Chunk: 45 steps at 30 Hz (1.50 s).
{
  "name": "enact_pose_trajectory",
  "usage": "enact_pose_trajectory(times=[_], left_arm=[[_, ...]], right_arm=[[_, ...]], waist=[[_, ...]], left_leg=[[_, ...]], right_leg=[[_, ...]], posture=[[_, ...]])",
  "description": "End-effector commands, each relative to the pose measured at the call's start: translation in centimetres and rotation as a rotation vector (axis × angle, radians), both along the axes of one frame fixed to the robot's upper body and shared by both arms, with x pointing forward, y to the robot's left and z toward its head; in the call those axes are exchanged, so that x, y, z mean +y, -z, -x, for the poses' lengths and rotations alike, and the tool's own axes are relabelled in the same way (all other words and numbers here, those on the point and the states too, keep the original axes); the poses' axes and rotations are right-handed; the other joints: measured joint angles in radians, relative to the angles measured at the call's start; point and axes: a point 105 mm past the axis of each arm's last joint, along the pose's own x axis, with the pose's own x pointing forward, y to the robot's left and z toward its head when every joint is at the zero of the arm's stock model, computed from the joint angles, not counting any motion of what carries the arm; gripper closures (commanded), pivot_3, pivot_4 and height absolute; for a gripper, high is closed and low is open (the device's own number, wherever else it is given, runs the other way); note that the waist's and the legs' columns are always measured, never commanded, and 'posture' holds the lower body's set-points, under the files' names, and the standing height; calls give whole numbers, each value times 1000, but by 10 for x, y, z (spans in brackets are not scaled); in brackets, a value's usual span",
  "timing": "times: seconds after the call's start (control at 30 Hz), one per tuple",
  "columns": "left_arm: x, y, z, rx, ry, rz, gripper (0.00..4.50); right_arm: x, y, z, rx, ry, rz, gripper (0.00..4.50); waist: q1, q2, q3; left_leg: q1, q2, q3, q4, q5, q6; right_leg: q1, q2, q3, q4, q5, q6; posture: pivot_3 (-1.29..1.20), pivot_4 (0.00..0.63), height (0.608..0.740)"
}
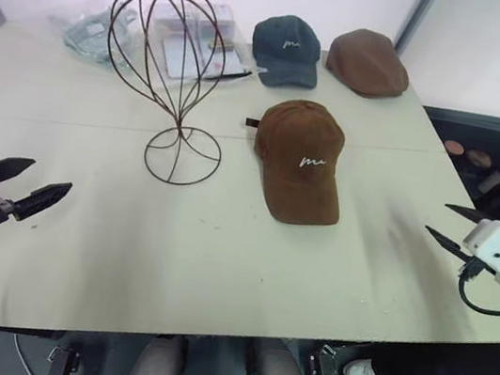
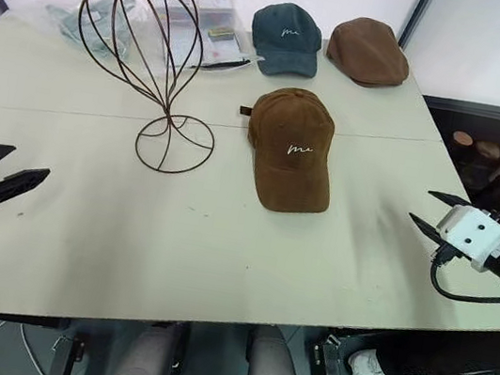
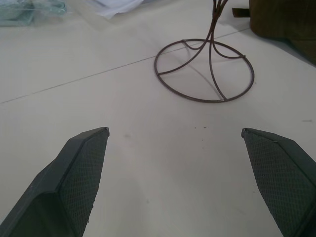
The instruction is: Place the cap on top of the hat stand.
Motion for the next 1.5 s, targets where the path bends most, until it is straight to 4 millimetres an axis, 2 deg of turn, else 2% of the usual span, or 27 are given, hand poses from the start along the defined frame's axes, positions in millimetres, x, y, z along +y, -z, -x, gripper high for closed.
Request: enact_pose_trajectory(times=[0.03,0.33,1.1,1.2,1.37,1.5], left_arm=[[1,-9,1,-22,8,-29,0],[1,-12,3,-12,23,-24,0],[0,-18,1,-18,41,-41,0],[-1,-19,1,-10,50,-48,0],[-6,-4,11,81,95,-106,0],[-16,-8,10,70,127,-91,0]], right_arm=[[2,-13,1,-47,-7,1,2112],[10,1,8,-29,-51,51,2112],[23,5,11,-54,-87,102,2112],[29,13,17,-50,-146,173,2112],[48,46,32,-50,-280,346,2112],[63,57,24,-102,-307,357,2112]], waist=[[1,0,0],[1,0,0],[1,0,0],[1,0,0],[-1,0,0],[0,-1,0]], left_leg=[[0,0,0,0,0,0],[0,0,0,0,0,0],[0,0,0,0,0,0],[0,0,0,0,0,0],[0,0,1,0,0,0],[1,0,1,1,0,0]], right_leg=[[0,0,0,0,0,0],[0,0,0,0,0,0],[0,0,0,0,0,0],[0,0,0,1,0,0],[0,0,0,1,0,0],[0,0,1,1,0,0]], posture=[[0,150,740],[0,150,740],[0,150,740],[0,150,740],[0,150,740],[0,150,740]])
